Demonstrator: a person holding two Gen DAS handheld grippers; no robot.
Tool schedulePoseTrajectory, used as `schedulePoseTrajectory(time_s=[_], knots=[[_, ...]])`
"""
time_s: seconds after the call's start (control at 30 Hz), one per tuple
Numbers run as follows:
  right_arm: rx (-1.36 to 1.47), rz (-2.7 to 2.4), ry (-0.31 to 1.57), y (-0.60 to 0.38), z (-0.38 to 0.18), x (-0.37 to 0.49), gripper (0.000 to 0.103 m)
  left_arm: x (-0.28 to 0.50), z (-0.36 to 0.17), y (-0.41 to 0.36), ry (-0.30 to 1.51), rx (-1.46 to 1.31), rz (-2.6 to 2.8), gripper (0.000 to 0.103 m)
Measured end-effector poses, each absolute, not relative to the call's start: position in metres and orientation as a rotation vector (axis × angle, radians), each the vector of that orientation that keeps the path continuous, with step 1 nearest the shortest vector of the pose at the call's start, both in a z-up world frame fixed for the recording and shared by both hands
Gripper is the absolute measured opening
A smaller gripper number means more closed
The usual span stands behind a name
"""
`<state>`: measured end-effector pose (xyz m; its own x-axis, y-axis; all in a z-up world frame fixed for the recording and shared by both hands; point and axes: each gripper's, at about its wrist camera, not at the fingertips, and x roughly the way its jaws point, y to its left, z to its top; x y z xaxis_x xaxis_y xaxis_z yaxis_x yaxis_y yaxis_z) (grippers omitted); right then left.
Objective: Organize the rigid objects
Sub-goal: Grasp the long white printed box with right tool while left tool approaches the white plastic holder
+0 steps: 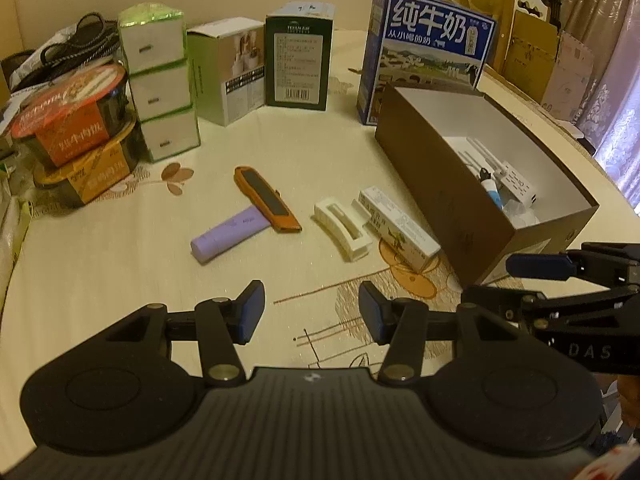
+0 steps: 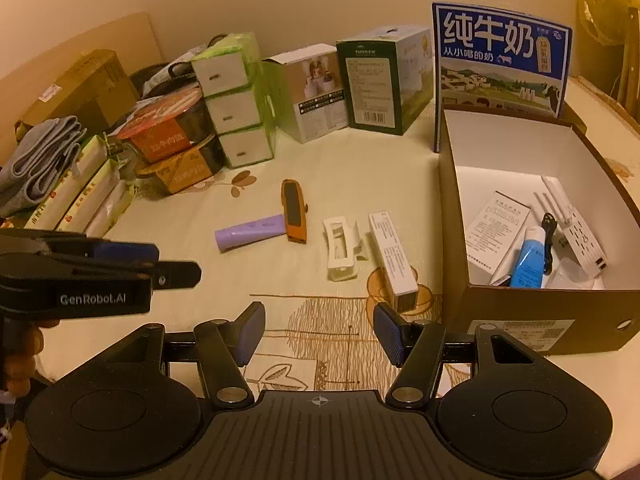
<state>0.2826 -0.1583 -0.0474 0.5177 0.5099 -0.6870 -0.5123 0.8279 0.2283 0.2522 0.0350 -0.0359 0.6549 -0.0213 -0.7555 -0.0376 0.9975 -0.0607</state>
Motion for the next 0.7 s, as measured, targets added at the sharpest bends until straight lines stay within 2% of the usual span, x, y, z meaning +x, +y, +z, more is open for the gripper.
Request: schedulePoseTrajectory(time_s=[0.7], knots=[[-0.089,0.534,0.799,-0.129,-0.096,0.303,0.057,0.270,-0.084,0.048,0.914,-0.117,0.016,0.047]])
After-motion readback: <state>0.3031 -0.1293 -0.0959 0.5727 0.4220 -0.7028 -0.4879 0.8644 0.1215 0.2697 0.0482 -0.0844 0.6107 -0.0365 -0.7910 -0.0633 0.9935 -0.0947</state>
